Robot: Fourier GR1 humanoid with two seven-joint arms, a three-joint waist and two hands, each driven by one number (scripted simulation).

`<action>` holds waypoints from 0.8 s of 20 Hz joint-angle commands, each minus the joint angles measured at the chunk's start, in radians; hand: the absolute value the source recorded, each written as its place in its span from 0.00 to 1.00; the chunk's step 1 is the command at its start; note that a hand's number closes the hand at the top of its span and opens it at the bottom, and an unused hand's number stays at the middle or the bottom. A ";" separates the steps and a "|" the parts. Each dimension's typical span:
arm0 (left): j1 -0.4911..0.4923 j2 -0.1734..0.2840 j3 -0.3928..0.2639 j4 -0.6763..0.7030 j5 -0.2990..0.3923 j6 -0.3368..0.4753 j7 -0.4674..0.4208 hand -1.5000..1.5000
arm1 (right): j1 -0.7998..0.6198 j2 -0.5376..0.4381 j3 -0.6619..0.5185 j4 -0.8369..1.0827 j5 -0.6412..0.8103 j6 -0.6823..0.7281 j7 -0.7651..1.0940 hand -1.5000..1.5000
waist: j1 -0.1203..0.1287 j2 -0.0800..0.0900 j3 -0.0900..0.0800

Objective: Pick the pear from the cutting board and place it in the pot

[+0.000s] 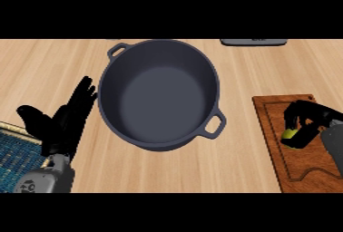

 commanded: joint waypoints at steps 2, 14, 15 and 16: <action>0.023 0.012 0.020 0.005 -0.002 0.010 0.007 0.50 | 0.021 0.102 -0.121 0.012 -0.013 -0.176 0.328 1.00 | -0.063 -0.035 -0.010; 0.040 0.020 0.032 0.010 -0.011 0.025 0.026 0.50 | -0.085 0.287 -0.119 -0.202 0.158 -0.591 0.860 1.00 | -0.080 -0.080 -0.019; 0.046 0.018 0.029 0.012 -0.010 0.020 0.023 0.50 | -0.120 0.304 -0.106 -0.236 0.182 -0.615 0.904 1.00 | -0.070 -0.082 -0.020; 0.048 0.027 0.030 0.013 -0.014 0.016 0.022 0.50 | -0.134 0.327 -0.093 -0.261 0.207 -0.640 0.951 1.00 | -0.067 -0.082 -0.019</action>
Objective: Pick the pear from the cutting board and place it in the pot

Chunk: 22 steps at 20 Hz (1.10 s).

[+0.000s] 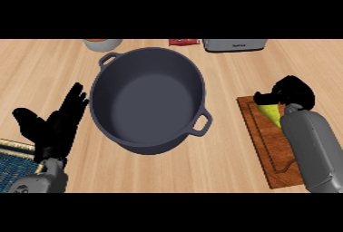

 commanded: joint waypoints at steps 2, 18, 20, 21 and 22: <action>-0.003 0.005 0.000 0.004 0.001 -0.004 0.014 0.50 | -0.118 0.102 0.073 -0.135 0.142 -0.132 0.251 1.00 | 0.025 -0.004 0.000; -0.051 -0.033 -0.067 0.003 0.009 -0.043 0.001 0.50 | -0.594 0.274 0.283 -0.275 0.527 0.081 0.827 1.00 | 0.131 0.058 0.019; -0.078 -0.044 -0.075 0.009 -0.006 -0.028 -0.002 0.50 | -0.609 0.274 0.272 -0.261 0.533 0.095 0.828 1.00 | 0.137 0.065 0.019; -0.062 -0.047 -0.068 0.010 0.007 -0.036 -0.020 0.50 | -0.613 0.274 0.252 -0.250 0.540 0.093 0.828 1.00 | 0.147 0.069 0.019; -0.072 -0.043 -0.067 0.007 0.009 -0.041 -0.019 0.50 | -0.611 0.274 0.243 -0.243 0.552 0.097 0.828 1.00 | 0.147 0.069 0.019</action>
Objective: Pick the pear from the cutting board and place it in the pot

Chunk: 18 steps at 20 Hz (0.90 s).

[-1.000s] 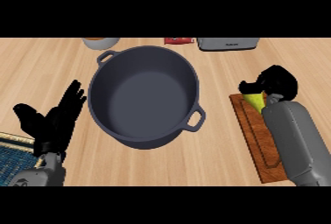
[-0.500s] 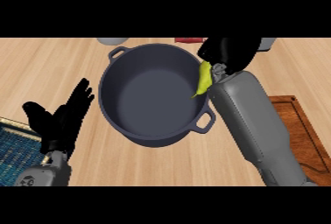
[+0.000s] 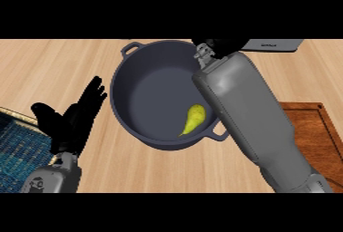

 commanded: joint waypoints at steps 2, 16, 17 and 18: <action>-0.012 -0.004 -0.005 0.016 -0.009 0.000 -0.013 0.50 | -0.070 0.014 -0.061 0.040 0.039 0.086 0.254 1.00 | 0.015 0.018 0.003; -0.074 -0.018 -0.022 0.012 -0.016 0.003 0.012 0.50 | 0.047 0.014 -0.213 0.125 -0.086 -0.137 0.254 0.00 | 0.051 0.041 0.008; -0.049 -0.026 -0.037 -0.007 -0.020 0.004 0.005 0.50 | 0.041 0.014 -0.236 0.125 -0.093 -0.147 0.254 0.00 | 0.062 0.036 0.008; -0.056 -0.023 -0.025 0.015 0.007 -0.019 0.001 0.50 | 0.061 0.014 -0.249 0.124 -0.113 -0.174 0.254 0.00 | 0.061 0.042 0.007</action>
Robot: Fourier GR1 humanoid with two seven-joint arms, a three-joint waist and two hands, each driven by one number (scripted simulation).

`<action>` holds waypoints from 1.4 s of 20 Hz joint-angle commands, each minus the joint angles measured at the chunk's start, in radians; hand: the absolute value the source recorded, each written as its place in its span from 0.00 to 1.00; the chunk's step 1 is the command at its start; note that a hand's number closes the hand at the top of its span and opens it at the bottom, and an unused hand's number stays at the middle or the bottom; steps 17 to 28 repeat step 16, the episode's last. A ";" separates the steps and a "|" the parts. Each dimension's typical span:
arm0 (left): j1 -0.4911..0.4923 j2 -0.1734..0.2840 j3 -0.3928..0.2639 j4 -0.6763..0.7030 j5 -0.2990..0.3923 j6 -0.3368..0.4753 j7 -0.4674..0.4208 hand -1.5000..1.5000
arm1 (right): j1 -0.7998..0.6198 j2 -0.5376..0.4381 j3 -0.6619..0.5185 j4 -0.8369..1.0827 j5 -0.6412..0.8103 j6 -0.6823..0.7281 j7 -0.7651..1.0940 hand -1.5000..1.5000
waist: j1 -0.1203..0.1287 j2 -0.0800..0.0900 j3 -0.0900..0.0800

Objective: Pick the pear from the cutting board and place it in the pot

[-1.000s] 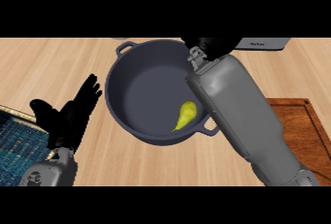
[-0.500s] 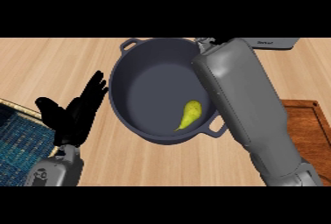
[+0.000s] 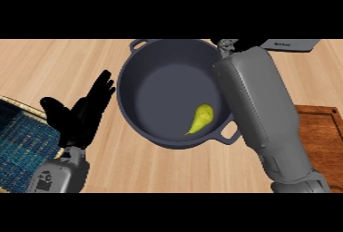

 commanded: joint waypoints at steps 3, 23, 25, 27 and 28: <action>-0.001 0.001 -0.011 0.020 -0.011 -0.009 -0.014 0.50 | 0.042 0.010 -0.056 -0.031 -0.110 -0.218 0.239 0.00 | 0.006 0.001 0.001; 0.019 0.006 0.018 0.008 -0.007 0.010 -0.014 0.50 | 0.101 0.010 0.011 -0.267 0.235 -0.466 0.238 0.00 | -0.043 -0.019 0.000; 0.019 0.006 0.018 0.008 -0.007 0.010 -0.014 0.50 | 0.101 0.010 0.011 -0.267 0.235 -0.466 0.238 0.00 | -0.043 -0.019 0.000; 0.019 0.006 0.018 0.008 -0.007 0.010 -0.014 0.50 | 0.101 0.010 0.011 -0.267 0.235 -0.466 0.238 0.00 | -0.043 -0.019 0.000; 0.019 0.006 0.018 0.008 -0.007 0.010 -0.014 0.50 | 0.101 0.010 0.011 -0.267 0.235 -0.466 0.238 0.00 | -0.043 -0.019 0.000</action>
